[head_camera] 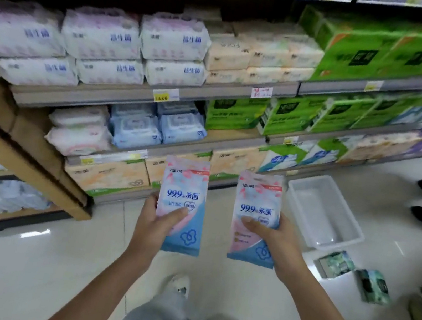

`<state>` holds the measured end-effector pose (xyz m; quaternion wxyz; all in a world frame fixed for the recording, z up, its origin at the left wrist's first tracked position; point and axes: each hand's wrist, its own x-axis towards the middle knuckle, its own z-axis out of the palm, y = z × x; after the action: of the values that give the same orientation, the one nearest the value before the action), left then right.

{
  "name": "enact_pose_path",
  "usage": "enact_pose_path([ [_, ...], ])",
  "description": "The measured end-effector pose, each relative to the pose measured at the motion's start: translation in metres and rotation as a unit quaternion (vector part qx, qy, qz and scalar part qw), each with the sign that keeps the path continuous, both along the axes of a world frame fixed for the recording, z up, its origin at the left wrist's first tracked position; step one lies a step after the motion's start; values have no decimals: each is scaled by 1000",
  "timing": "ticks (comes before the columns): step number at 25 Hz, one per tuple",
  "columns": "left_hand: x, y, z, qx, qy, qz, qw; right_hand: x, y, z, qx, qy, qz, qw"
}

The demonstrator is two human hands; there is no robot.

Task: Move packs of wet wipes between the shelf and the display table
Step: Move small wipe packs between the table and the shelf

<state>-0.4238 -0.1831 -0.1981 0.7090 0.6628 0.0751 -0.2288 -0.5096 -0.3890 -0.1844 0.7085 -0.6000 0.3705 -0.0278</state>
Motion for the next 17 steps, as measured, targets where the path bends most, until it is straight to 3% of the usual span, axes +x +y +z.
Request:
enact_pose_path([
  [7, 121, -113, 46, -28, -67, -60, 996, 88, -94, 28, -5, -54, -39, 998],
  [12, 191, -195, 61, -45, -106, -23, 993, 178, -175, 45, -9, -82, -4, 997],
  [17, 247, -256, 109, -98, -162, 60, 980, 279, -247, 113, -42, -167, 86, 981],
])
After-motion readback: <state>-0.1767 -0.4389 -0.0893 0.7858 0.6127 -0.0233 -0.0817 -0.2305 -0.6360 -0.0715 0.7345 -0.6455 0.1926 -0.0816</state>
